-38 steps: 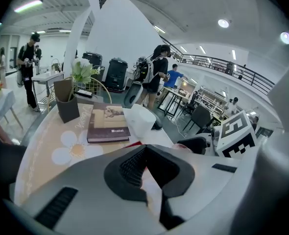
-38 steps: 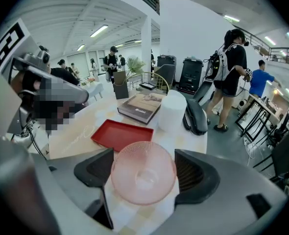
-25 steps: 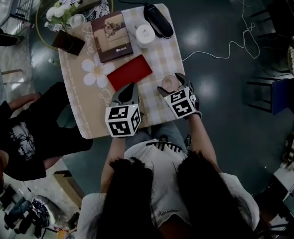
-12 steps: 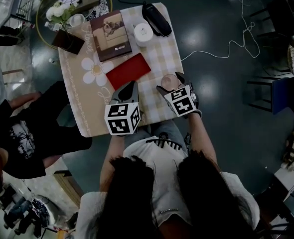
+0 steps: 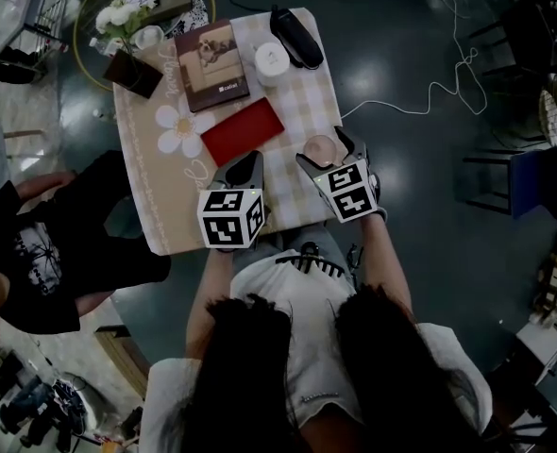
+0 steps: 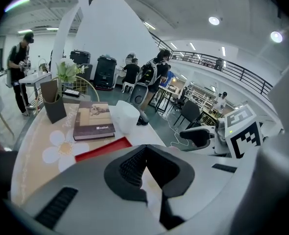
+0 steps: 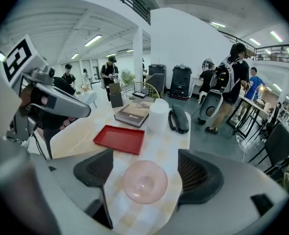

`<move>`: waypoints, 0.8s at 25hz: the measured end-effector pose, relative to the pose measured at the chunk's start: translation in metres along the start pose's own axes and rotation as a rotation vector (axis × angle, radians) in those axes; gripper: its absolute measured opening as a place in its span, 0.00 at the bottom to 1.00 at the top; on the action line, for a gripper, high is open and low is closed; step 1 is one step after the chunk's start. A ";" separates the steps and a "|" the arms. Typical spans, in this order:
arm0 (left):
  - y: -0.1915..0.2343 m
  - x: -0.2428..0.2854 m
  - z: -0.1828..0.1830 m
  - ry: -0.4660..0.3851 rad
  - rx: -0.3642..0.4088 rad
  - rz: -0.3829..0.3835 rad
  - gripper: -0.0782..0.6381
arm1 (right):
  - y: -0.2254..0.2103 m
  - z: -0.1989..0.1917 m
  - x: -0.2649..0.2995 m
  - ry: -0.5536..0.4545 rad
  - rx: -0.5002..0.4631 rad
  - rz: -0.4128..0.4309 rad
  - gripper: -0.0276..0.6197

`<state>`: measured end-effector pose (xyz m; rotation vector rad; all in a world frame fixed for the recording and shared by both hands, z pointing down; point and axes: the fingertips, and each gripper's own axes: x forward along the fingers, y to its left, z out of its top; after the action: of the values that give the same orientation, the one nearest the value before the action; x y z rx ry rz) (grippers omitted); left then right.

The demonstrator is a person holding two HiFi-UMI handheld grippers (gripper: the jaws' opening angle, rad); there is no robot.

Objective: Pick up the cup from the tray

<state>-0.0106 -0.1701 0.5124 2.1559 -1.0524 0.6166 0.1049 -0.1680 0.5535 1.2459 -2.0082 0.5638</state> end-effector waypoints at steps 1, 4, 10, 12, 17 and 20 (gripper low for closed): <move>-0.002 -0.002 0.000 -0.005 0.002 -0.001 0.12 | 0.001 0.003 -0.003 -0.008 -0.003 -0.002 0.66; -0.008 -0.009 0.004 -0.029 0.002 -0.008 0.12 | 0.006 0.011 -0.015 -0.052 0.018 0.009 0.65; -0.021 -0.023 0.013 -0.086 0.018 -0.021 0.12 | 0.025 0.039 -0.044 -0.198 0.102 0.049 0.33; -0.022 -0.028 0.012 -0.095 0.019 -0.019 0.12 | 0.032 0.044 -0.048 -0.218 0.095 0.040 0.30; -0.028 -0.039 0.005 -0.107 0.029 -0.021 0.12 | 0.043 0.053 -0.059 -0.265 0.135 0.023 0.06; -0.029 -0.047 0.004 -0.123 0.029 -0.019 0.12 | 0.056 0.052 -0.059 -0.264 0.167 0.060 0.06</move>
<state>-0.0129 -0.1359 0.4694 2.2502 -1.0927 0.4985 0.0549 -0.1431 0.4751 1.4265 -2.2613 0.6342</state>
